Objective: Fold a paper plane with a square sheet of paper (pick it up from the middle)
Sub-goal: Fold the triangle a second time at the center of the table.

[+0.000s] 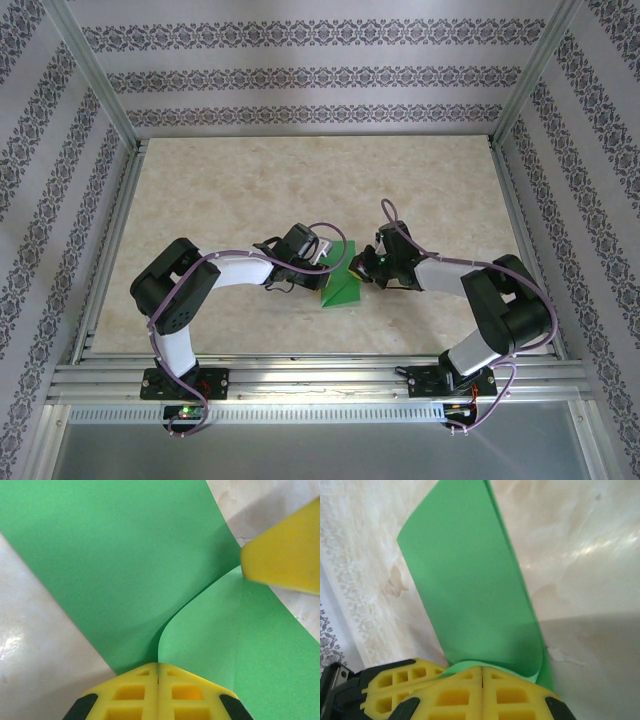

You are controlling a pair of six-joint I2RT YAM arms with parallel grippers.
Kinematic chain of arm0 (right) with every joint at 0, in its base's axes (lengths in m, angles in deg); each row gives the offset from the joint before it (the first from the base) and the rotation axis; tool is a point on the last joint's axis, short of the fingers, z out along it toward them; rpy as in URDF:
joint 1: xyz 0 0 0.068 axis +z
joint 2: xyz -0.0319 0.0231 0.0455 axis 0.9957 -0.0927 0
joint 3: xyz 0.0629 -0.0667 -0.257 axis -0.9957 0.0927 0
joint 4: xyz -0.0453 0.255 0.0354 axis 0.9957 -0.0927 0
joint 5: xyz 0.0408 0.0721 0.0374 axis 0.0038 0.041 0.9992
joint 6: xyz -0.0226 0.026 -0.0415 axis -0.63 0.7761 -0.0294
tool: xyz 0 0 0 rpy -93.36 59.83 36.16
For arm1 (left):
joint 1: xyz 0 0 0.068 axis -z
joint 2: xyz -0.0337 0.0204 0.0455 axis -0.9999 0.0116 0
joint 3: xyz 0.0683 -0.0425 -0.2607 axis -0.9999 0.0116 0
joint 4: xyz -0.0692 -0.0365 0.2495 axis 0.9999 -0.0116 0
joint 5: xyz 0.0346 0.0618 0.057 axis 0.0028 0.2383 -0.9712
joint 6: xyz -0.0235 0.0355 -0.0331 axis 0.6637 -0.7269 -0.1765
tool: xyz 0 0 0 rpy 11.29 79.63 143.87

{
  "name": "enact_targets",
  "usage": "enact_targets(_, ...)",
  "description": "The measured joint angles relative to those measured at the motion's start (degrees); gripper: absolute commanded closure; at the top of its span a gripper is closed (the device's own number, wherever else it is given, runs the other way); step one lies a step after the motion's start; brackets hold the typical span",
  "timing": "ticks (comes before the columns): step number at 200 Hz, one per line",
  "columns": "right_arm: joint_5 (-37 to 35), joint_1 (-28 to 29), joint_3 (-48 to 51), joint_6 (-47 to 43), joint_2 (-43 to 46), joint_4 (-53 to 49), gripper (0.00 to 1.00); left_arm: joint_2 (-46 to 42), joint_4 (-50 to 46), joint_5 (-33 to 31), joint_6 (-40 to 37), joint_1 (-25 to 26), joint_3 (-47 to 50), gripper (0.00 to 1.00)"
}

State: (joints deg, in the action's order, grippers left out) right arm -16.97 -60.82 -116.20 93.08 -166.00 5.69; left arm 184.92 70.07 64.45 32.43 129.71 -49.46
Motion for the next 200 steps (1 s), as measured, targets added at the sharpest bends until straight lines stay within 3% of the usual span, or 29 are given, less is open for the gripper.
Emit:
enact_targets(66, -1.9, -1.2, 1.7, -0.2, -1.4, 0.5, 1.0, 0.0, 0.0, 0.0, 0.0, 0.0, 0.0, 1.0)
enact_targets(128, -2.2, 1.3, 1.5, -1.1, 7.4, -2.3, 0.98, 0.0, 0.0, 0.0, 0.0, 0.0, 0.0, 1.0)
enact_targets(160, -1.1, 4.8, 0.2, -1.0, 3.4, -1.9, 0.99, 0.0, 0.0, 0.0, 0.0, 0.0, 0.0, 1.0)
enact_targets(200, -0.7, 4.8, 0.2, -1.1, -1.5, -1.1, 0.99, 0.0, 0.0, 0.1, 0.0, 0.0, 0.0, 1.0)
